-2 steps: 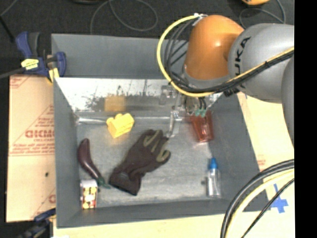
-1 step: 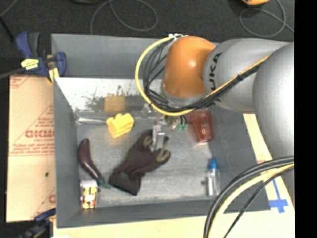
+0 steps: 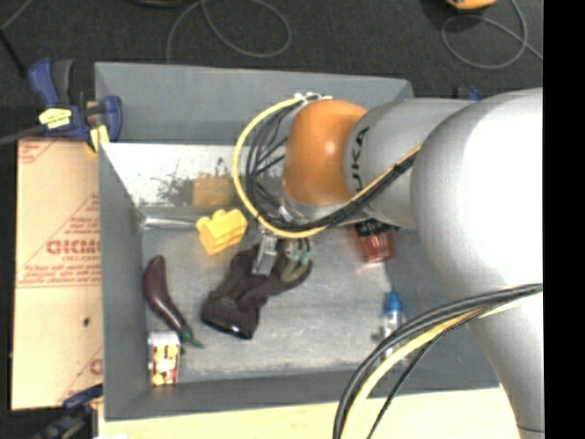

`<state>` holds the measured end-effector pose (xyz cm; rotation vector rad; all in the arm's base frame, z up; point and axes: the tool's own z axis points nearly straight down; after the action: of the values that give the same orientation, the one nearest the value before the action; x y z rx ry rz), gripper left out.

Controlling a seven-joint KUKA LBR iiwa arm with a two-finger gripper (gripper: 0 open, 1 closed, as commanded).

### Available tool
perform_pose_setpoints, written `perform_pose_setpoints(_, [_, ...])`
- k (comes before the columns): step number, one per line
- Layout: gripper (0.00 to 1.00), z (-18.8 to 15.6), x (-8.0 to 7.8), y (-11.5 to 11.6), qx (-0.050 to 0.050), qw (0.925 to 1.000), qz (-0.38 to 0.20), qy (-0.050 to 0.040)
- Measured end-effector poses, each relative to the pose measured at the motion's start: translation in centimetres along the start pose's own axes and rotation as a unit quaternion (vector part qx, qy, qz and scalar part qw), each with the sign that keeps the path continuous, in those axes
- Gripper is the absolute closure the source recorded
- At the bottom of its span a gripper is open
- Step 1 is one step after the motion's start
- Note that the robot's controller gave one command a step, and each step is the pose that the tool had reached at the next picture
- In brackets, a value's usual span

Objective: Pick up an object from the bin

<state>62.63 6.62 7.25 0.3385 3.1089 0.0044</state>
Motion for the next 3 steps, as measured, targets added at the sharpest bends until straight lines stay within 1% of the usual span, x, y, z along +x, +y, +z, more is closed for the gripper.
perform_pose_setpoints(1, [1.00,0.0,0.0,0.0,0.000,1.0000,0.000,0.0000])
perform_pose_setpoints(2, [1.00,-2.3,0.6,-0.6,0.000,0.9999,0.011,0.0002])
perform_pose_setpoints(3, [1.00,-9.3,0.6,-0.4,0.000,0.9996,0.027,-0.0012])
